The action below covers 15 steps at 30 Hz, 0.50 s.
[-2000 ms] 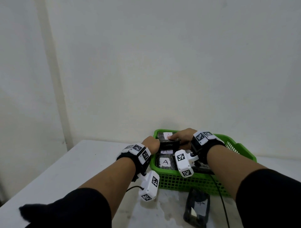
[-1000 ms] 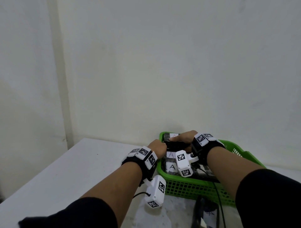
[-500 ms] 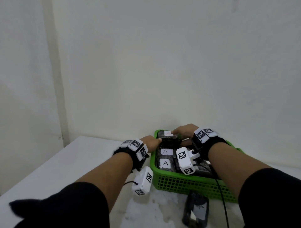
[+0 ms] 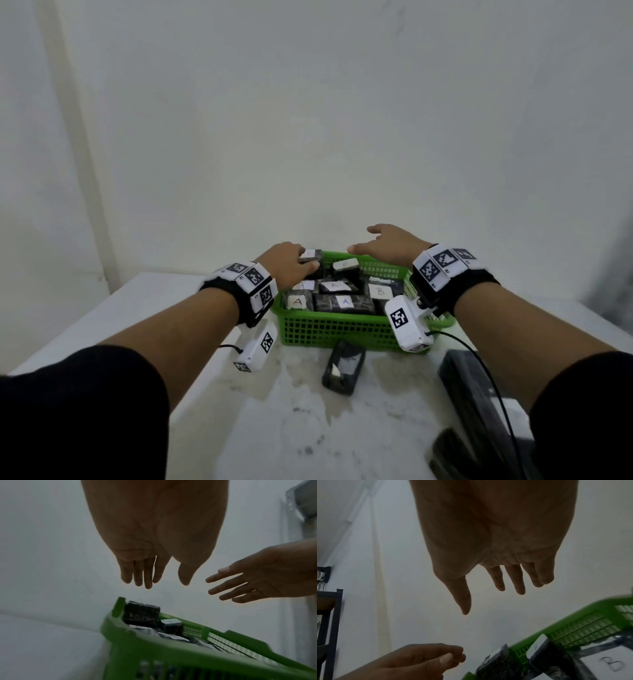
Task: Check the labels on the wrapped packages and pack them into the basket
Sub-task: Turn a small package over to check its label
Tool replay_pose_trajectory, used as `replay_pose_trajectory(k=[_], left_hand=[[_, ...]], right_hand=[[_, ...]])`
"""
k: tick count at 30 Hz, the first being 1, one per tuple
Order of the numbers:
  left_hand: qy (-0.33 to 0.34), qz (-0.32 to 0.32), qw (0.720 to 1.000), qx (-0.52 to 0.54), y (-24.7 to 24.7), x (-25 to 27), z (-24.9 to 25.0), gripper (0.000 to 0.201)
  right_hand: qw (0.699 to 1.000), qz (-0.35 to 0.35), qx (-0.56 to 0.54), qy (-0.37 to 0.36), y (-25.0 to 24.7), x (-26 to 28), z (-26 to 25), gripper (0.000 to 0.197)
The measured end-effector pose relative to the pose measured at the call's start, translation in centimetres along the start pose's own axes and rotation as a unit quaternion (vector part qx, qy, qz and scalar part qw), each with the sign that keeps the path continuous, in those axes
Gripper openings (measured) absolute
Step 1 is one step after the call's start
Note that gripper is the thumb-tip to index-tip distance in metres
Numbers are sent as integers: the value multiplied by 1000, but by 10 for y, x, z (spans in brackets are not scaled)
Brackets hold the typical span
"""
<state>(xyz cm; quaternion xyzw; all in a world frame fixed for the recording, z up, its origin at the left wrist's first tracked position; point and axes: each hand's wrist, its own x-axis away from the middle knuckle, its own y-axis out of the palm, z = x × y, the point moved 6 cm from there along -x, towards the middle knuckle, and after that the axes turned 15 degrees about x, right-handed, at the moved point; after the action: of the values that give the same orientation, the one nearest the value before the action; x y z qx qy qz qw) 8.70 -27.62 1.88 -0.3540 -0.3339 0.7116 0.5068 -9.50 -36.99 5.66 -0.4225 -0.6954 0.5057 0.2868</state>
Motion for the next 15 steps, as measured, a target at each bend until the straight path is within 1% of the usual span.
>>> replay_pose_trajectory(k=[2,6,9,12,15], left_hand=[[26,-8,1000,2,8,14,19,60],[76,-21,997,5,28,38,55,50],[93,-34,995,8,43,57,77,60],[115,-46,992,15,57,75,98,64],[128,-76,989,10,74,94,113,69]], right_hand=[[1000,1,4,-3,-4,22,14,93],[1000,2,28,7,-9,66,48,97],[999,13,30,22,-12,101,70,97],[999,15,30,31,-13,136,85,89],[999,10,33,29,-9,167,92,83]])
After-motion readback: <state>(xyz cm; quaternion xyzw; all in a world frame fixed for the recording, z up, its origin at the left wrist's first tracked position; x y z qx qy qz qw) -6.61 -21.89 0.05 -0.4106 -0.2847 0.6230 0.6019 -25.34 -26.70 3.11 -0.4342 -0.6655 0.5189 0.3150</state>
